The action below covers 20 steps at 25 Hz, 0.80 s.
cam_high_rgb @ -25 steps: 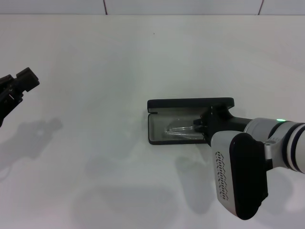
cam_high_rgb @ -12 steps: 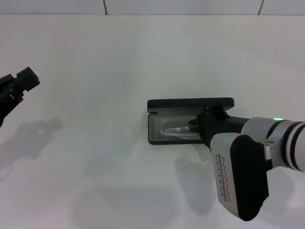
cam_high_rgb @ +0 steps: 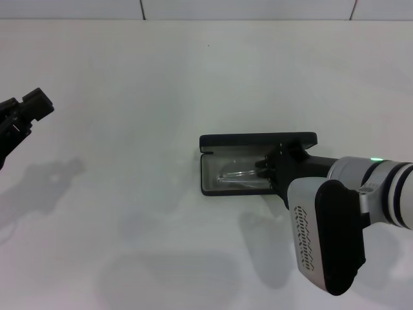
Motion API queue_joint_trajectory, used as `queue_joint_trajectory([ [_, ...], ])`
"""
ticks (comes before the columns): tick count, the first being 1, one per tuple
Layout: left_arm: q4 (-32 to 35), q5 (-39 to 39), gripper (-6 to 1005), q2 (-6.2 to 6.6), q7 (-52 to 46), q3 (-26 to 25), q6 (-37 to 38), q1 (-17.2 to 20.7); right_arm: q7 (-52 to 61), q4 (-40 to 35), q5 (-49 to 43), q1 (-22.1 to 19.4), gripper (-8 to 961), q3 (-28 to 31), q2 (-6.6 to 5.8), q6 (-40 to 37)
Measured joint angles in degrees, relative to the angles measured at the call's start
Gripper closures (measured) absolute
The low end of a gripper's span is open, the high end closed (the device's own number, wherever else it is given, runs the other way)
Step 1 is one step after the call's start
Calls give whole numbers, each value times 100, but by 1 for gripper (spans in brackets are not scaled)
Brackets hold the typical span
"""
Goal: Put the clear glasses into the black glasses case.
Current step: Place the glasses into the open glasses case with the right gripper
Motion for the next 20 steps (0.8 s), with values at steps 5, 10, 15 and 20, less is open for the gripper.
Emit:
queue_joint_trajectory([
  [5, 0, -6, 899, 0, 0, 0, 0, -2, -4, 43, 4, 20, 843, 1, 2, 63],
  [10, 0, -15, 900, 0, 0, 0, 0, 4, -6, 53, 47, 21, 842, 12, 7, 64],
  [15, 1, -19, 899, 0, 0, 0, 0, 18, -6, 65, 80, 21, 842, 73, 7, 63],
  [20, 1, -32, 899, 0, 0, 0, 0, 27, -6, 77, 82, 0, 841, 79, 9, 67],
])
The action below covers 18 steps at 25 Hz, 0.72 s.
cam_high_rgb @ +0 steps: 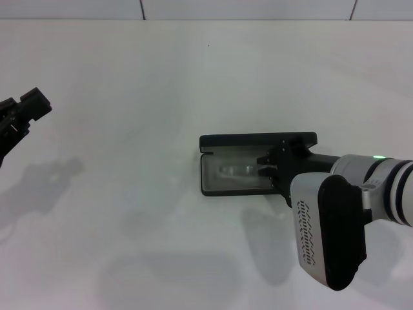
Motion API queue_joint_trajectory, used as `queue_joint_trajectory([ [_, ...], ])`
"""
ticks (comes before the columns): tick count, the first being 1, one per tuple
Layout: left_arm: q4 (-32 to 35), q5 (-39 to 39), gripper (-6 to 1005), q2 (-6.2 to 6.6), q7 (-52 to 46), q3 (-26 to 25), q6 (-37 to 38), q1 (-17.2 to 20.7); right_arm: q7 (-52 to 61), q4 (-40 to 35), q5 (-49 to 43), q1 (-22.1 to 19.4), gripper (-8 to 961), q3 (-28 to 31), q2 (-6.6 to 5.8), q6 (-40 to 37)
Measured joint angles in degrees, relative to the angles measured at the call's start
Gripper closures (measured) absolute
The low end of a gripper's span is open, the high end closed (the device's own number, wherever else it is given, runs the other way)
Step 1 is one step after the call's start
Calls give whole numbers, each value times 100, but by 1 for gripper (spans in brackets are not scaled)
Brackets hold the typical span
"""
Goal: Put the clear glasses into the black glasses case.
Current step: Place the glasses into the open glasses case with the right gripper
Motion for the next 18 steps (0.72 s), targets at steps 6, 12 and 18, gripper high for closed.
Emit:
queue_joint_trajectory([
  [6, 0, 0, 900, -3, 0, 0, 0, 6, 0, 13, 0, -5, 840, 0, 0, 11],
  [12, 0, 0, 900, -6, 0, 0, 2, 7, 3, -16, -1, -21, 834, -24, 0, 11],
  [18, 0, 0, 899, -9, 0, 0, 8, 7, 41, -172, -1, -123, 832, -53, 6, -15],
])
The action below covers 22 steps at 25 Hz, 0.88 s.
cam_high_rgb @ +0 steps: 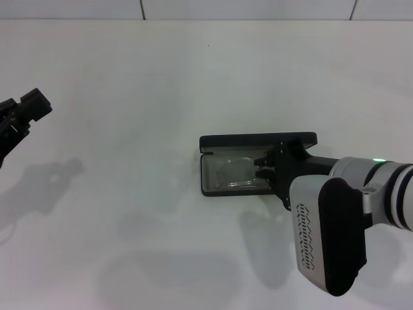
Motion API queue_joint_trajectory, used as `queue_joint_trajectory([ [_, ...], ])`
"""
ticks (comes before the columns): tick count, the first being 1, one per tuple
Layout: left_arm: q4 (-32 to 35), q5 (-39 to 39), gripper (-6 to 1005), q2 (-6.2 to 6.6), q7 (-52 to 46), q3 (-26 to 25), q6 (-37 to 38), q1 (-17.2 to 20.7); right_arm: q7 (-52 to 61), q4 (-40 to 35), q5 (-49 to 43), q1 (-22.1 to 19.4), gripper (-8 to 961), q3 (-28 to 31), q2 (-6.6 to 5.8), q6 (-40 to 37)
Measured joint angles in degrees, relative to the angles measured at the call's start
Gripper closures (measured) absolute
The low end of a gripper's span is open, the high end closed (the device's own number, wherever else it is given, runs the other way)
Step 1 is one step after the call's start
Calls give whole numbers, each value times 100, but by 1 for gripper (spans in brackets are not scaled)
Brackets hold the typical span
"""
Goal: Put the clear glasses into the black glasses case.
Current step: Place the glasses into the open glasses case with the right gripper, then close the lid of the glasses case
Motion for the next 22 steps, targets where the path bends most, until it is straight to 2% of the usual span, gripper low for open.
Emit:
queue_joint_trajectory([
  [6, -1, 13, 900, 8, 0, 0, 28, 0, 73, -476, 222, -277, 834, 107, -1, -398],
  [12, -1, 18, 900, 13, 0, 0, 69, -2, 1178, -1311, 235, -404, 837, 565, 10, -1743],
  [16, 0, 2, 899, 13, -17, 0, 72, -48, 2252, -1789, 228, -366, 839, 1145, 14, -2789],
  [22, 41, -19, 899, 13, -153, 0, 73, -77, 2925, -1895, 213, -281, 848, 1670, 23, -3434],
])
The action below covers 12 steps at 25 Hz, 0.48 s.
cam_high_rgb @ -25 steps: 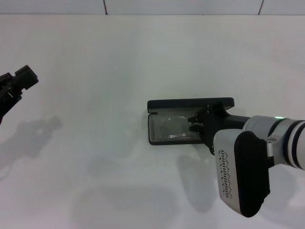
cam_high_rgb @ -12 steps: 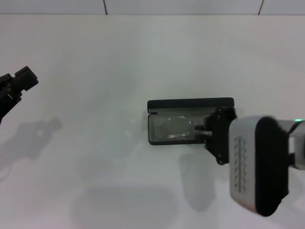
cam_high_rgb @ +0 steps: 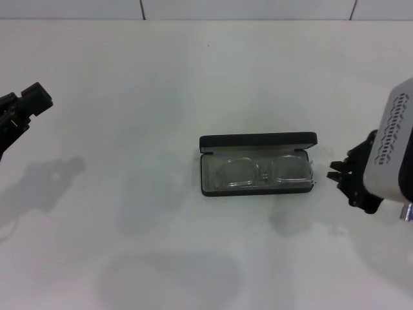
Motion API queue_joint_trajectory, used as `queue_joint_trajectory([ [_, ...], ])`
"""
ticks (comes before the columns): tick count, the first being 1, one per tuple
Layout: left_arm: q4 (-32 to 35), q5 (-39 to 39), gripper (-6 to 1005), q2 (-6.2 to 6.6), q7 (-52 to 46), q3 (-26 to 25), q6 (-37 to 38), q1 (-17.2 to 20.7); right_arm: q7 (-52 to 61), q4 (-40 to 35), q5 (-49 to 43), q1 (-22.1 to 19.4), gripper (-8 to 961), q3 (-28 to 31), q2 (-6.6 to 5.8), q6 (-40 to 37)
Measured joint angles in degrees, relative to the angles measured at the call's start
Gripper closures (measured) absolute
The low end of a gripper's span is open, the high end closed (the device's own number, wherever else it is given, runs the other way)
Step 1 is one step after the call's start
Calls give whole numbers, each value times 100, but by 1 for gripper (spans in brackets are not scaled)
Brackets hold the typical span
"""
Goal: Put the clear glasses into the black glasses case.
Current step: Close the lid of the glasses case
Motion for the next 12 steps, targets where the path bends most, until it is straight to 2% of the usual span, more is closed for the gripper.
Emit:
queue_joint_trajectory([
  [5, 16, 5, 899, -3, -50, 0, 7, -65, 61, 292, -46, 42, 881, 49, -1, 93],
  [12, -16, 40, 899, -7, -66, 0, 8, -149, 69, 932, -56, 317, 917, 132, -3, 453],
])
